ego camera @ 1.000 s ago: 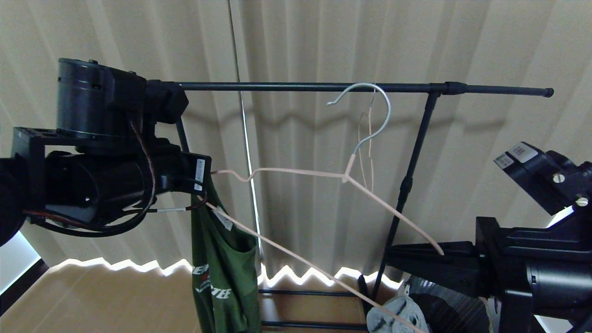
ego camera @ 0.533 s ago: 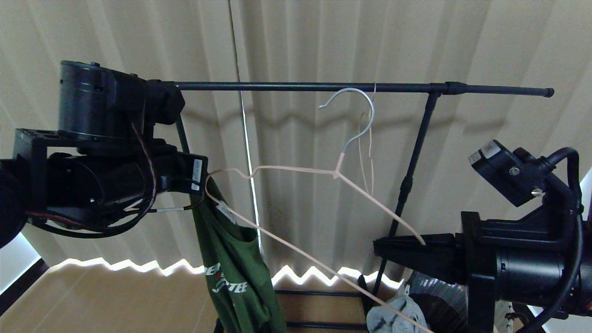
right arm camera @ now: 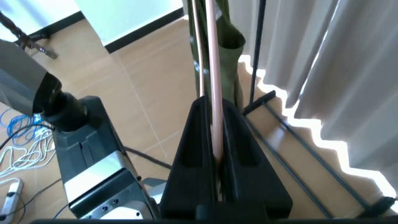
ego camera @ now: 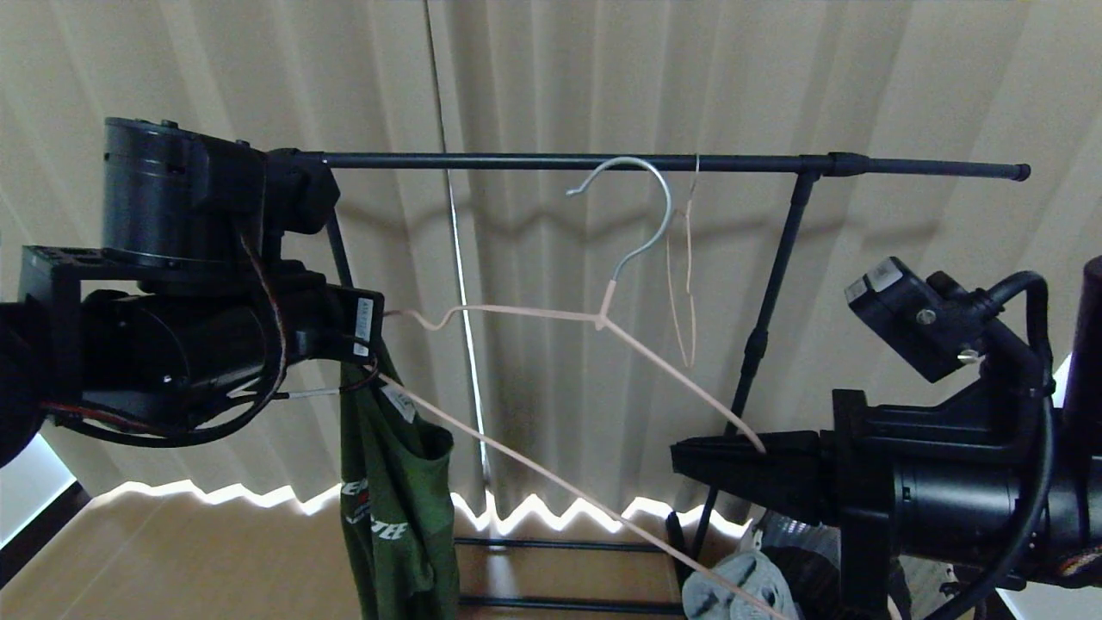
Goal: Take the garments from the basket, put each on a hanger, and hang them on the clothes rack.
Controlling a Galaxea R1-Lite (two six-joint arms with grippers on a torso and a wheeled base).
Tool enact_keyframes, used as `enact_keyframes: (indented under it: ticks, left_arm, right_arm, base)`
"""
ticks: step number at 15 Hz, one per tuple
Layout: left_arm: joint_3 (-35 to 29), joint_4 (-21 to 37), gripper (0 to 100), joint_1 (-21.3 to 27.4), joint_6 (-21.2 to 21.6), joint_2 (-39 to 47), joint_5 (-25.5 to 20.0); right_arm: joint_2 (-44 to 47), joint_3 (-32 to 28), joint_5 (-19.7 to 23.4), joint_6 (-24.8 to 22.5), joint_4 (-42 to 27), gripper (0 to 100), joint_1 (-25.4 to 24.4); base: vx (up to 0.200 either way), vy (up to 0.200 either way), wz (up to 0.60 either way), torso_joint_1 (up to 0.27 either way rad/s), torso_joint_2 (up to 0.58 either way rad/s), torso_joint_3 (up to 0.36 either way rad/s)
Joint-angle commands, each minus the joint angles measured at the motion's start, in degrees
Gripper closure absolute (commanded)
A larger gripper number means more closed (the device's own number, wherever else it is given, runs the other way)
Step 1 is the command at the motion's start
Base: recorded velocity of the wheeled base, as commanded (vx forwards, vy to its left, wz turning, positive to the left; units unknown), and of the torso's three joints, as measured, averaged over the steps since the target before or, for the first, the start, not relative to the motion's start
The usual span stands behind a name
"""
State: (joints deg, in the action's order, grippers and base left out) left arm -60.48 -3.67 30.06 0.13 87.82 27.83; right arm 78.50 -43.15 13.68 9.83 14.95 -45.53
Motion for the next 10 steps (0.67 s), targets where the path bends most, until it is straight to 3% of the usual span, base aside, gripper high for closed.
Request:
enact_keyframes:
  ticks: [1,3,10]
  left_arm:
    - [0.2,0.0,100,0.1,0.0,-0.5,0.0]
    - [1.2,0.1,100,0.0,0.2,-1.5,0.4]
    - [1.8,0.1,100,1.7,-0.7,-2.6,1.0]
  right_arm:
    - [2.1,-0.9,-0.4,0.0,0.1,100,-0.2]
    - [5.4,-3.3,-3.7,0.1,0.4,100,-0.3]
    - [9.7,-3.9,-5.8,1.5,4.5,100,-3.2]
  base:
    - [0.0,0.0,0.0,0.0,0.0,0.0]
    - [0.0,0.0,0.0,0.0,0.0,0.0]
    - [0.0,0.0,0.0,0.0,0.0,0.0]
